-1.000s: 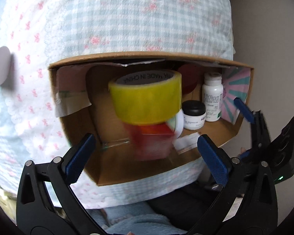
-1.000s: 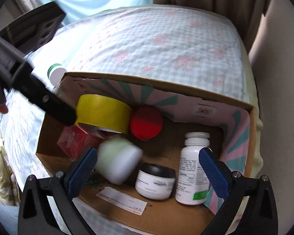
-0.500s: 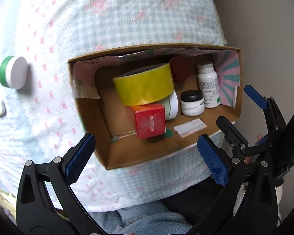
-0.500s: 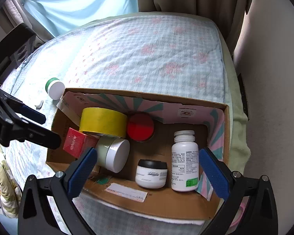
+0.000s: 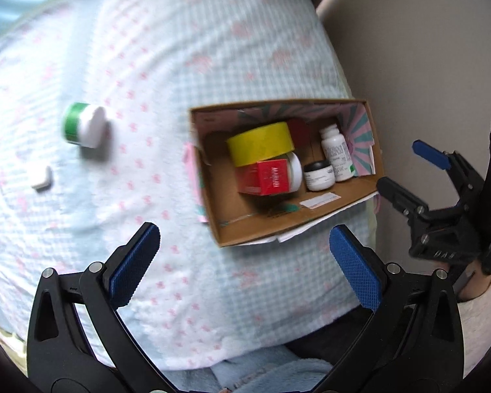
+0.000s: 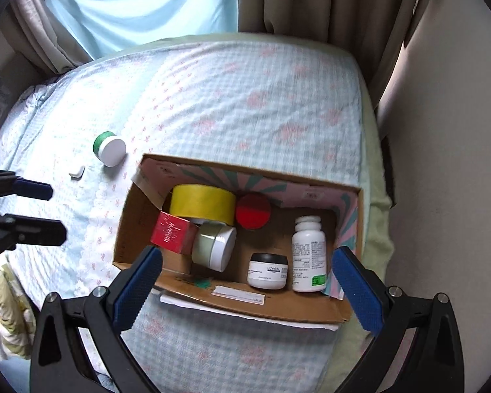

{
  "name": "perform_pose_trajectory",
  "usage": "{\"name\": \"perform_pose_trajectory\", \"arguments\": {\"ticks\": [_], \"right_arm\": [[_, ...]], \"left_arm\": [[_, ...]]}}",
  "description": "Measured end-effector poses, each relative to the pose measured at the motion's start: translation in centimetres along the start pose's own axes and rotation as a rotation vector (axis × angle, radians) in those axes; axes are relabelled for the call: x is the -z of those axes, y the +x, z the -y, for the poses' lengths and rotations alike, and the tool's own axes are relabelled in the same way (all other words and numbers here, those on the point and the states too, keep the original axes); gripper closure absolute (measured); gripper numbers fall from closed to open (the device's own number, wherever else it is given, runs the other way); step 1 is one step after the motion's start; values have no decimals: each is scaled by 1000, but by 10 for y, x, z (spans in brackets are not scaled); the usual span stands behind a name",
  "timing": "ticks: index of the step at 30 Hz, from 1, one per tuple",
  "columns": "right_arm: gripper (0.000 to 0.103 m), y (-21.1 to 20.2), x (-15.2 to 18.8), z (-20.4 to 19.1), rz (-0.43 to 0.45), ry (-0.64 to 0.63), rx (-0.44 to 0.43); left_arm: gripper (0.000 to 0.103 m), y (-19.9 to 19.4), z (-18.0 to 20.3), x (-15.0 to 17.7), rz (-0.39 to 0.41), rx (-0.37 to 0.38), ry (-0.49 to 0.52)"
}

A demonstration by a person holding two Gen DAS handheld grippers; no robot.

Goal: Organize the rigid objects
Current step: 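Lift both tools away and move them toward the earbud case and green-labelled jar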

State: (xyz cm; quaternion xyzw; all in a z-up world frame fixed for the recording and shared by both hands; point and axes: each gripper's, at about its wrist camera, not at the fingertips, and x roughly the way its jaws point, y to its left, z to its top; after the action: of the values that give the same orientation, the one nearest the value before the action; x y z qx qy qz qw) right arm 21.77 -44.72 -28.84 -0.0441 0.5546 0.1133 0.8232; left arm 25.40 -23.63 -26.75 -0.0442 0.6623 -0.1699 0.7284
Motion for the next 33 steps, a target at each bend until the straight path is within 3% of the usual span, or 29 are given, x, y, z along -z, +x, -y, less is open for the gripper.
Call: {"name": "perform_pose_trajectory", "arguments": {"ticks": [8, 11, 18, 27, 33], "right_arm": [[0, -48, -8, -59, 73, 10, -18], [0, -67, -12, -89, 114, 9, -18], [0, -84, -34, -157, 172, -27, -59], [0, -47, -78, -228, 132, -180, -108], [0, 9, -107, -257, 115, -274, -113]], "left_arm": [[1, -63, -57, 53, 133, -51, -54], [1, -93, -89, 74, 218, -57, -85], [1, -137, -162, 104, 358, -218, -153], [1, -125, -248, 108, 363, -233, -289], [1, -79, -287, 98, 382, -239, -359]]}}
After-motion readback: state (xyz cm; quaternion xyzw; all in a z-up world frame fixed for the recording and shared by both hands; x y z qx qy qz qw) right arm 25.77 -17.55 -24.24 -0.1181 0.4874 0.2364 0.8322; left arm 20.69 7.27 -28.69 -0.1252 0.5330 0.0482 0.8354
